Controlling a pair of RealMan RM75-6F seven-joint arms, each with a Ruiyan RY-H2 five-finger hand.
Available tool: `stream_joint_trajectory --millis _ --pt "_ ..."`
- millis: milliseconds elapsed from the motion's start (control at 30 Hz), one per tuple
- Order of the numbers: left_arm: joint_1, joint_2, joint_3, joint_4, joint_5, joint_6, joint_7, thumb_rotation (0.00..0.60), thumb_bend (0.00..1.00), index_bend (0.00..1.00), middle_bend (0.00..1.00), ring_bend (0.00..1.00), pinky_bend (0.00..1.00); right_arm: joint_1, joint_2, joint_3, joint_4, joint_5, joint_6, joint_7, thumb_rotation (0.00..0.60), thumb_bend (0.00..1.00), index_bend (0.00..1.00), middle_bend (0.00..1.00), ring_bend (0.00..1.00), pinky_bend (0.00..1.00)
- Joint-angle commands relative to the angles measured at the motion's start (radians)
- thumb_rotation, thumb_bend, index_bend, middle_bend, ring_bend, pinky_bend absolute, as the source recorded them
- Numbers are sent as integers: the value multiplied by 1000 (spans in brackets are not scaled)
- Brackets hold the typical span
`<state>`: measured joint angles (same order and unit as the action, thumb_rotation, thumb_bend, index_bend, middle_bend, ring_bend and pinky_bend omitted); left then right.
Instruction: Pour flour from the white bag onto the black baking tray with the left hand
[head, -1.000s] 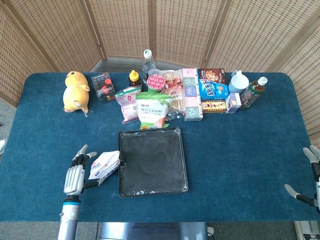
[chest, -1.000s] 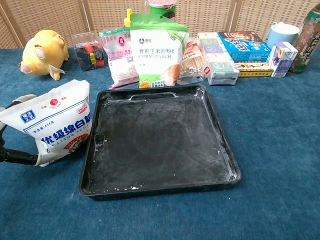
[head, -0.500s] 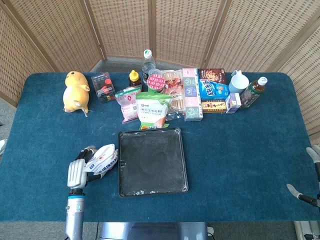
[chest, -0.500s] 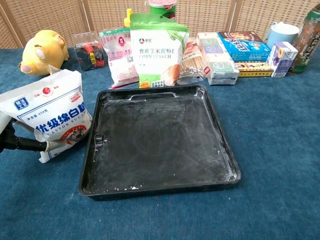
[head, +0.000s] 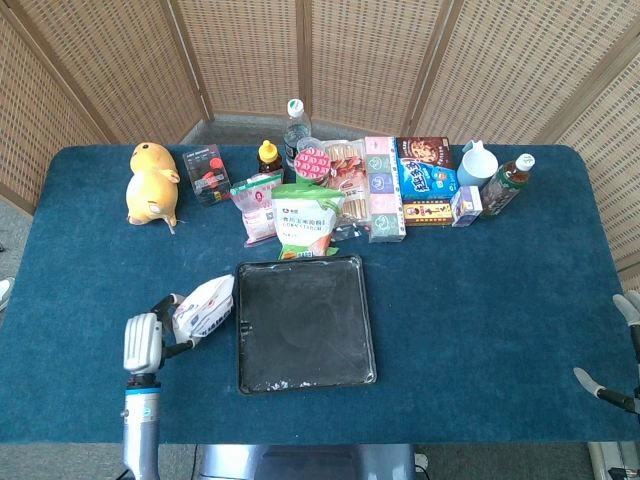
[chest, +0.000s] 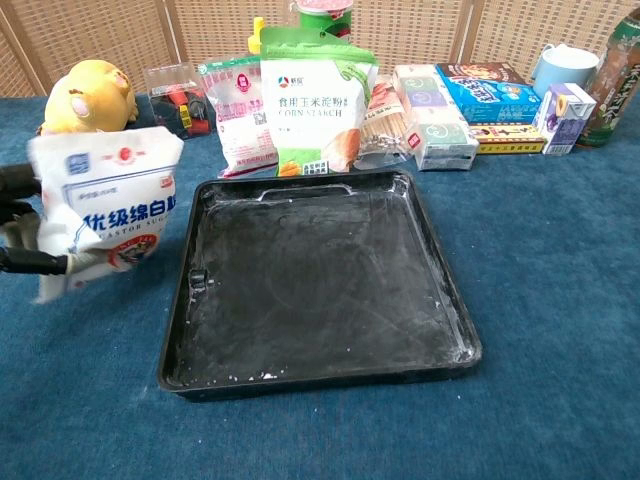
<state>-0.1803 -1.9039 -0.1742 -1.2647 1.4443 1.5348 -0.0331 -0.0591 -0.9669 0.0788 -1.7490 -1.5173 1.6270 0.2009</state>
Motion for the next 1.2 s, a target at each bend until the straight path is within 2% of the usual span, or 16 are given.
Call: stream_joint_trajectory --millis 33,300,367,500,600,700,833,967,1200 --pt "0 40 -4 -14 23 20 -27 600 392 837 750 714 686 0 0 0 -1 0 1 -2 600 17 10 0 0 0" --pt "-28 191 -27 -78 74 28 -63 600 444 888 791 755 720 0 -2 -4 -2 -10 1 -9 600 16 10 0 1 0" --pt "-43 221 -23 -88 104 26 -72 600 482 890 794 759 726 0 -3 -5 -2 -10 0 -11 600 16 10 0 0 0" --pt "-124 336 25 -82 275 -2 -57 600 523 891 795 759 731 1 -2 -6 -2 -9 -4 -12 600 16 10 0 0 0" --pt "-169 403 36 -111 332 -38 -27 600 521 892 795 759 731 2 -3 -6 -2 -9 -5 -14 600 16 10 0 0 0" --pt "-240 493 44 -177 417 -114 102 600 512 891 795 759 731 3 -4 -6 -2 -9 -8 -19 600 16 10 0 0 0" --pt "-298 551 49 -248 474 -209 290 600 495 891 795 759 731 3 -5 -8 -3 -12 -8 -22 600 17 10 0 0 0" --pt "-360 568 40 -294 523 -307 495 600 483 893 794 759 731 2 -3 -7 -3 -11 -6 -19 600 17 10 0 1 0" --pt "-425 565 23 -321 583 -388 695 600 474 893 795 759 731 2 0 -5 2 -6 -6 -6 600 17 10 0 1 0"
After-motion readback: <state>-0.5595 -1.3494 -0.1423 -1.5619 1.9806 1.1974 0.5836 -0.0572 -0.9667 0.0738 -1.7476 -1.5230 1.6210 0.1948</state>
